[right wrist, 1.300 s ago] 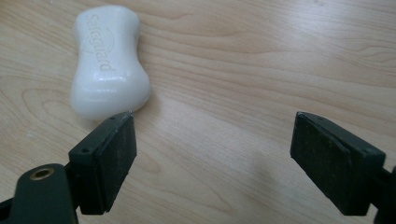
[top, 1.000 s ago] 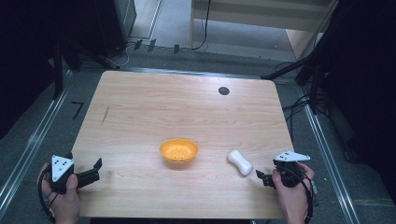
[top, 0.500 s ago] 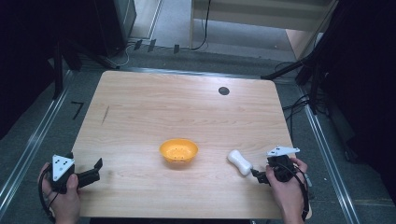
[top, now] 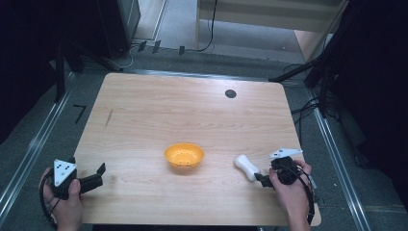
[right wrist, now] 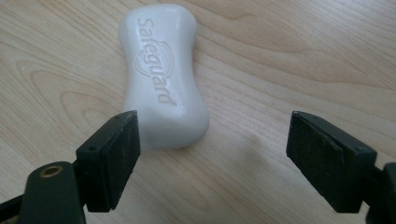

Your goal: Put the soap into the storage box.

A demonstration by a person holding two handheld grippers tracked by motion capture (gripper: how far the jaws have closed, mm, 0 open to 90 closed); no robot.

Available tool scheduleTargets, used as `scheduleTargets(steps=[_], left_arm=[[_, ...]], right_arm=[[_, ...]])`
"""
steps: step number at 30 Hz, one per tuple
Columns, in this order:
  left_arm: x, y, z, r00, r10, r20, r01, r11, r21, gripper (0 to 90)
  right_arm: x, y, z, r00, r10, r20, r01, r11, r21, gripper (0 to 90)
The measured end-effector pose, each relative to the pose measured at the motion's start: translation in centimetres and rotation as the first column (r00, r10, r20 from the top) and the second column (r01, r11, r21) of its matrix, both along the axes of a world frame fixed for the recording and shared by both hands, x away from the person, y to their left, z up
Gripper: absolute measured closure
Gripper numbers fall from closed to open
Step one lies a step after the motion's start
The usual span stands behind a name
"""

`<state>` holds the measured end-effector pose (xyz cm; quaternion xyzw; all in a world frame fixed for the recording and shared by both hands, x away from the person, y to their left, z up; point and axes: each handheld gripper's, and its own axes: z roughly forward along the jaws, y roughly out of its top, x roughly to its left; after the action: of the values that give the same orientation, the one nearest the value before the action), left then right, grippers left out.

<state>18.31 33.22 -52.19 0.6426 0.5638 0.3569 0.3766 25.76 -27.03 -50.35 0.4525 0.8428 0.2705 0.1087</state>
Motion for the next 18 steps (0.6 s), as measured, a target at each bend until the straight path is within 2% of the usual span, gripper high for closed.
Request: scheduleTargets(steps=[18], left_arm=[[0.0,0.0,0.0,1.0000,-0.002,-0.002,0.002,1.0000,0.001,0.0]], right_arm=[[1.1,1.9,-0.1,0.9992,0.034,-0.019,-0.034,0.999,-0.001,18.2]])
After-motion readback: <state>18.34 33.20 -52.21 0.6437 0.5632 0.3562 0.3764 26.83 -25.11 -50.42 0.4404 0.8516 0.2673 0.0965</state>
